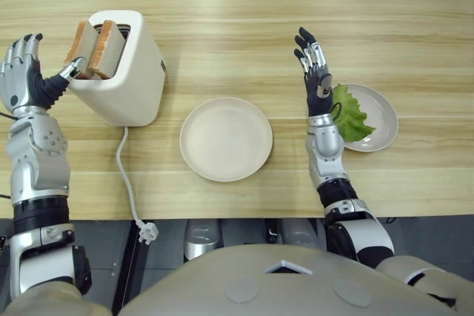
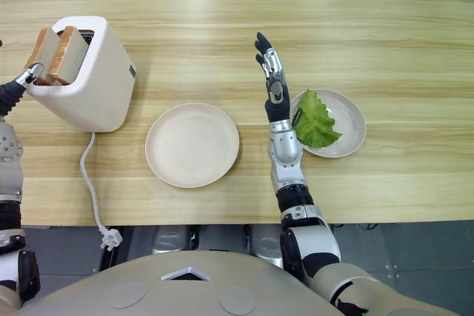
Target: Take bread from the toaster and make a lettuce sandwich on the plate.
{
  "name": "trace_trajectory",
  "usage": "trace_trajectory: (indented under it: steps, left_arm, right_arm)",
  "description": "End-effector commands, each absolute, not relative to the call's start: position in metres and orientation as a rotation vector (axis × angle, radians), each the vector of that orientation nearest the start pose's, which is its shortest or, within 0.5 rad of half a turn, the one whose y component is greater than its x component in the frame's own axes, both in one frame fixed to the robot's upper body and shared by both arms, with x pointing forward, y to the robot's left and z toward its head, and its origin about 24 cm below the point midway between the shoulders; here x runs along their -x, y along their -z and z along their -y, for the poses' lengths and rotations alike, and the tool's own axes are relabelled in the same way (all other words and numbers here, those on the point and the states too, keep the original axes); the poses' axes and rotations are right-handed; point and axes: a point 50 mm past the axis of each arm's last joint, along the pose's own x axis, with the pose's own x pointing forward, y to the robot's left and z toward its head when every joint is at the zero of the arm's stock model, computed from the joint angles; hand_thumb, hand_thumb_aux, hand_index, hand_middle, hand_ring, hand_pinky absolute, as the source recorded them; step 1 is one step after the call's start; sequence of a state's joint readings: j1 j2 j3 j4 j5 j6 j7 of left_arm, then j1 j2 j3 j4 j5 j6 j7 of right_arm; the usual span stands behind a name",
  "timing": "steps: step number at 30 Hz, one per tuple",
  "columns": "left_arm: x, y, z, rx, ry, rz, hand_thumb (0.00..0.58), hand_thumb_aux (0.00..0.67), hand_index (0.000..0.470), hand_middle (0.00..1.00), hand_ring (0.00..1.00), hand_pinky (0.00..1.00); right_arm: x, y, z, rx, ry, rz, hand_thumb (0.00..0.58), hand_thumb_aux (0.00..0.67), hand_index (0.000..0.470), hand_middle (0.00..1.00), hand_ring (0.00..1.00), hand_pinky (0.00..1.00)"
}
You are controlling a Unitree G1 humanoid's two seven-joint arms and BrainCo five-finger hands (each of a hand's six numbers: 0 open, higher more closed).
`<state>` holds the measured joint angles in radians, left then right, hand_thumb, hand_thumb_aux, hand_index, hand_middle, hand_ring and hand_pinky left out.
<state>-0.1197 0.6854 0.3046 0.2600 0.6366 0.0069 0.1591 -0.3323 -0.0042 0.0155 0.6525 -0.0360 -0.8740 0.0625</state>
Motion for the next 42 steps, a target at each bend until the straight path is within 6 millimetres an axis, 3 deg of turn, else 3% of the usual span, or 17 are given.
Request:
trace_trajectory:
  steps: [1, 7, 16, 17, 18, 19, 36, 41, 42]
  left_arm:
    - [-0.26, -0.119, -0.366, -1.242, -0.501, -0.102, 0.0, 0.0, 0.0, 0.0, 0.0, 0.0]
    - [-0.269, -0.108, -0.366, -1.2, -0.459, -0.135, 0.0, 0.0, 0.0, 0.0, 0.0, 0.0]
    - [-0.276, -0.108, -0.358, -1.207, -0.429, -0.112, 0.0, 0.0, 0.0, 0.0, 0.0, 0.0]
    - [-0.276, -0.108, -0.358, -1.202, -0.426, -0.111, 0.493, 0.41, 0.281, 0.0, 0.0, 0.0]
    - [-0.276, -0.108, -0.358, -1.203, -0.429, -0.108, 0.493, 0.41, 0.281, 0.0, 0.0, 0.0]
    - [-0.275, -0.108, -0.358, -1.202, -0.433, -0.104, 0.58, 0.67, 0.46, 0.0, 0.0, 0.0]
    - [-0.279, -0.105, -0.35, -1.152, -0.428, -0.059, 0.58, 0.67, 0.46, 0.0, 0.0, 0.0]
    - [-0.275, -0.135, -0.357, -1.136, -0.585, 0.076, 0.58, 0.67, 0.46, 0.0, 0.0, 0.0]
    - [-0.273, -0.145, -0.357, -1.126, -0.627, 0.126, 0.58, 0.67, 0.46, 1.0, 1.0, 1.0]
  right_arm:
    - [-0.291, -0.058, 0.117, 0.04, -0.187, 0.53, 0.0, 0.0, 0.0, 0.0, 0.0, 0.0]
    - [-0.291, -0.058, 0.114, 0.04, -0.201, 0.532, 0.0, 0.0, 0.0, 0.0, 0.0, 0.0]
    - [-0.292, -0.058, 0.114, 0.045, -0.203, 0.535, 0.0, 0.0, 0.0, 0.0, 0.0, 0.0]
    - [-0.292, -0.058, 0.114, 0.046, -0.203, 0.535, 0.0, 0.0, 0.0, 0.0, 0.0, 0.0]
    - [-0.291, -0.058, 0.114, 0.046, -0.203, 0.535, 0.0, 0.0, 0.0, 0.0, 0.0, 0.0]
    - [-0.291, -0.057, 0.114, 0.047, -0.204, 0.535, 0.0, 0.0, 0.0, 0.0, 0.0, 0.0]
    - [-0.291, -0.057, 0.116, 0.059, -0.203, 0.536, 0.0, 0.0, 0.0, 0.0, 0.0, 0.0]
    - [-0.291, -0.057, 0.115, 0.065, -0.207, 0.536, 0.0, 0.0, 0.0, 0.0, 0.0, 0.0]
    - [-0.291, -0.057, 0.115, 0.066, -0.206, 0.537, 0.0, 0.0, 0.0, 0.0, 0.0, 0.0]
